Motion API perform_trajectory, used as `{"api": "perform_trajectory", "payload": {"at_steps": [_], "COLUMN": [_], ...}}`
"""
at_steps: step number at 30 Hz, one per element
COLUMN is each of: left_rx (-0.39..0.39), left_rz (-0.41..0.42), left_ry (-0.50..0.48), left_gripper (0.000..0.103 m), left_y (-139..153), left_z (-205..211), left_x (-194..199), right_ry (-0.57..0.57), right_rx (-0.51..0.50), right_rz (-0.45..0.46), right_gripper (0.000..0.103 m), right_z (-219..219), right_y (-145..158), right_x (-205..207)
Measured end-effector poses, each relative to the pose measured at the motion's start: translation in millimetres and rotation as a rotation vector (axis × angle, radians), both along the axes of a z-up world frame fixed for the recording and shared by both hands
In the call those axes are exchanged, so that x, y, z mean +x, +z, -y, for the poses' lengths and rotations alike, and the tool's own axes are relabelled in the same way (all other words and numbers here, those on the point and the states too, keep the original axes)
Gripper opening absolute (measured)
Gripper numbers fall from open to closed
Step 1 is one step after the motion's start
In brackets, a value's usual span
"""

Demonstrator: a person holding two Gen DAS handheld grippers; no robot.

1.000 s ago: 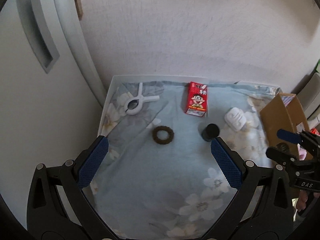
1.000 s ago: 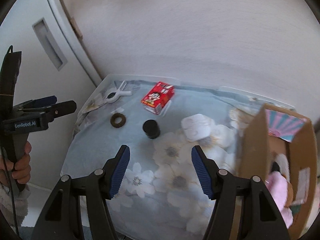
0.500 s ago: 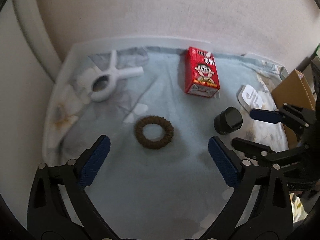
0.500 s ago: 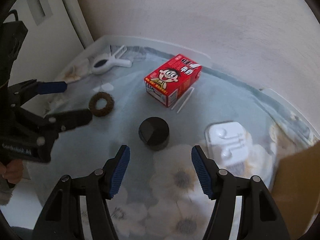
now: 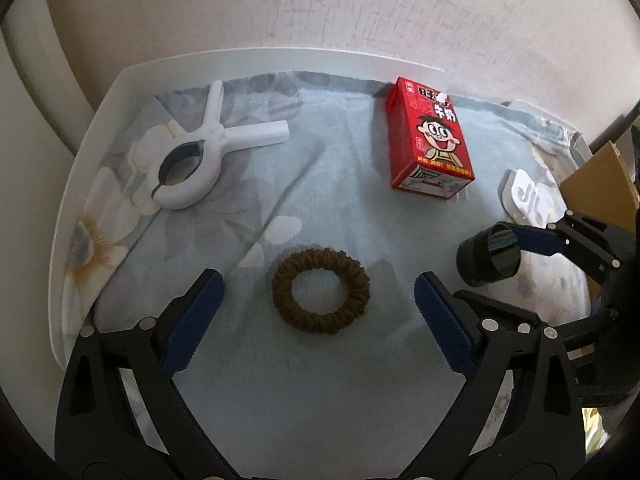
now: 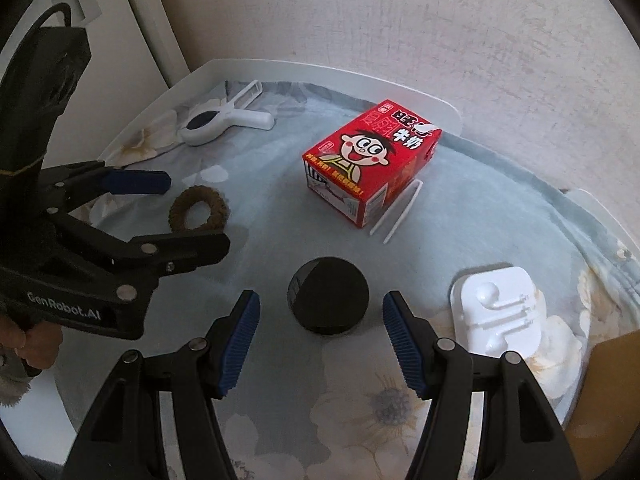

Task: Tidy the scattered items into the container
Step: 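Grasp the brown scrunchie with the left tool while the right tool grasps the black round jar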

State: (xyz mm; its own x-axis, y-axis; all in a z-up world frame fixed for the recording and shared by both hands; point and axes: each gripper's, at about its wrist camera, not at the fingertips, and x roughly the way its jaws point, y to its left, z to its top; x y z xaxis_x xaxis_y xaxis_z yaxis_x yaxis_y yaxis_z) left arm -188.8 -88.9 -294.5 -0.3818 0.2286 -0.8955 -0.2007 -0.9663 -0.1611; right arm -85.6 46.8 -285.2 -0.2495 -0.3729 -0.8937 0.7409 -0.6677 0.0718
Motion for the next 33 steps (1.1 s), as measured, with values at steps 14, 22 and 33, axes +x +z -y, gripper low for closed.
{"api": "perform_trajectory", "payload": {"at_steps": [14,22,33], "left_rx": [-0.13,-0.103,-0.053], "left_rz": [-0.098,-0.091,-0.102], "left_ry": [-0.013,0.017,0.07], "left_gripper": [0.043,0.016,0.016], "left_y": [1,7,26], "left_z": [-9,0,17], "left_x": [6,7,9], "right_ry": [-0.002,-0.007,-0.016], "right_rx": [-0.002,-0.021,-0.041], "right_rz": [-0.046,-0.031,-0.024], "right_gripper": [0.033,0.033,0.033], "right_z": [-1,-3,2], "right_y": [-2,0,4], "right_x": [-2,2,5]}}
